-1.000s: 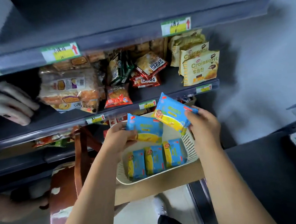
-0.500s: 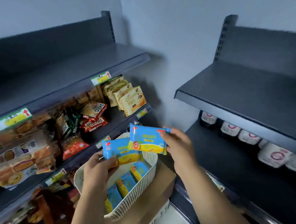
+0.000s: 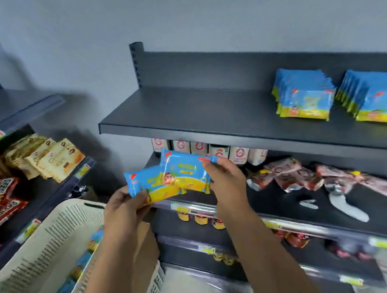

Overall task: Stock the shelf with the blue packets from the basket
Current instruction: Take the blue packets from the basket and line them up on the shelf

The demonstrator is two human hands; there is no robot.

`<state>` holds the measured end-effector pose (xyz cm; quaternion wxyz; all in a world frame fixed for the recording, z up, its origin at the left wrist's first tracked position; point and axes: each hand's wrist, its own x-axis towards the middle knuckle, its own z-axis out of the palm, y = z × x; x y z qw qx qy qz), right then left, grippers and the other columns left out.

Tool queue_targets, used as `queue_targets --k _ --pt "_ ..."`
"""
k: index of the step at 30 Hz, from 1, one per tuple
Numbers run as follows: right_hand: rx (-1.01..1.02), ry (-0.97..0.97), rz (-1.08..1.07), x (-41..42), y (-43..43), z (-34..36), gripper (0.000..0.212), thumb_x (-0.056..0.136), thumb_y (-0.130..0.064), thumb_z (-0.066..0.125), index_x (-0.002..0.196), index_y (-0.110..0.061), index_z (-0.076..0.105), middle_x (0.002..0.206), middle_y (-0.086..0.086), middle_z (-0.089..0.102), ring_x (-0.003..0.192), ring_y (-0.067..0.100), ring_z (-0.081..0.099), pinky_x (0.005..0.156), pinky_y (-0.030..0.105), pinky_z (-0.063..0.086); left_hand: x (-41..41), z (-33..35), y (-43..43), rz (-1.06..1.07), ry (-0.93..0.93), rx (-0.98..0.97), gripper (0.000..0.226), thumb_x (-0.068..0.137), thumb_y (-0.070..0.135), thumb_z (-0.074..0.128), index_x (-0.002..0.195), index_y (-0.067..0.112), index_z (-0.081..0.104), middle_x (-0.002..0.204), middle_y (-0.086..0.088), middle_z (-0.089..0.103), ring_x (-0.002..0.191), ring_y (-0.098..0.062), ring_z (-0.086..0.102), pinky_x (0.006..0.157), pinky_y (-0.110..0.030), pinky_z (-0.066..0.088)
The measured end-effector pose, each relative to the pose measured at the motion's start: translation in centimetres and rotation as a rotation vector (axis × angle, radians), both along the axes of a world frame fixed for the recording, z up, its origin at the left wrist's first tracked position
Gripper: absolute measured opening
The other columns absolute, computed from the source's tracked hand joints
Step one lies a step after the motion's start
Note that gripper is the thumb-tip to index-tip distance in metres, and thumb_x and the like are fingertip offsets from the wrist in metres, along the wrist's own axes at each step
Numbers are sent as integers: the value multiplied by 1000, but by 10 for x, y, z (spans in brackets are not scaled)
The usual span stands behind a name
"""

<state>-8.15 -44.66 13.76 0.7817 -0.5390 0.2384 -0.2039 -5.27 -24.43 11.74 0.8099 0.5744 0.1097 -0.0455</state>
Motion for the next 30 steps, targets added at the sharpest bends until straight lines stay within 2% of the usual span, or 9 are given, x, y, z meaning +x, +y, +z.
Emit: queue_targets --k 4,7,12,14,16,19,22,26,30 --pt "-8 -67 -77 -42 -59 26 11 90 -11 78 90 -21 79 88 0 77 93 25 76 85 55 60 -17 21 -61 -120 -55 33 17 91 -4 67 92 12 66 82 -2 76 71 -11 72 72 -27 61" --pt "3 -105 -150 -73 -104 37 10 91 -10 76 98 -17 78 95 7 79 98 31 76 83 52 62 -31 38 -107 -226 -109 59 14 91 -3 68 99 8 67 93 -8 77 84 -19 72 77 -33 59" --pt "37 -160 -259 -125 -182 46 11 93 -11 75 104 -12 76 98 16 77 80 29 75 52 31 57 -61 58 -199 -357 -153 59 17 91 -2 69 106 6 69 104 -13 75 92 -20 70 84 -36 59" --pt "18 -175 -261 -144 -217 49 12 93 -15 75 105 -17 77 103 17 77 90 43 74 60 48 61 -74 64 -241 -380 -168 67 14 91 -2 69 103 5 68 101 -13 75 90 -21 71 79 -31 61" --pt "-25 -181 -278 -163 -255 55 10 93 -16 75 103 -18 77 104 17 77 100 43 74 76 67 59 -88 69 -284 -402 -175 68 11 91 -4 68 98 5 68 97 -10 76 87 -20 72 76 -28 63" --pt "-81 -191 -294 -193 -313 64 7 94 -12 74 100 -15 77 104 23 75 103 34 75 87 63 59 -110 75 -345 -415 -150 54 12 91 -3 69 99 5 70 98 -10 79 84 -19 75 72 -28 63" --pt "-107 -227 -277 -218 -372 77 15 95 -9 71 90 -21 78 101 18 77 104 40 73 88 64 58 -133 84 -404 -423 -146 13 15 91 -3 69 103 5 71 96 -8 80 81 -17 77 64 -23 60" --pt "-184 -263 -268 -239 -446 93 12 96 -12 71 90 -21 77 105 25 74 108 43 70 88 64 58 -158 97 -475 -389 -184 34 13 90 0 71 97 11 71 94 -4 78 75 -10 74 61 -22 59" --pt "-189 -300 -290 -257 -509 103 6 96 -8 70 90 -10 72 92 10 74 101 32 76 74 39 62 -179 108 -544 -408 -228 54 14 89 1 73 97 12 71 90 -1 75 83 -13 70 66 -24 58"
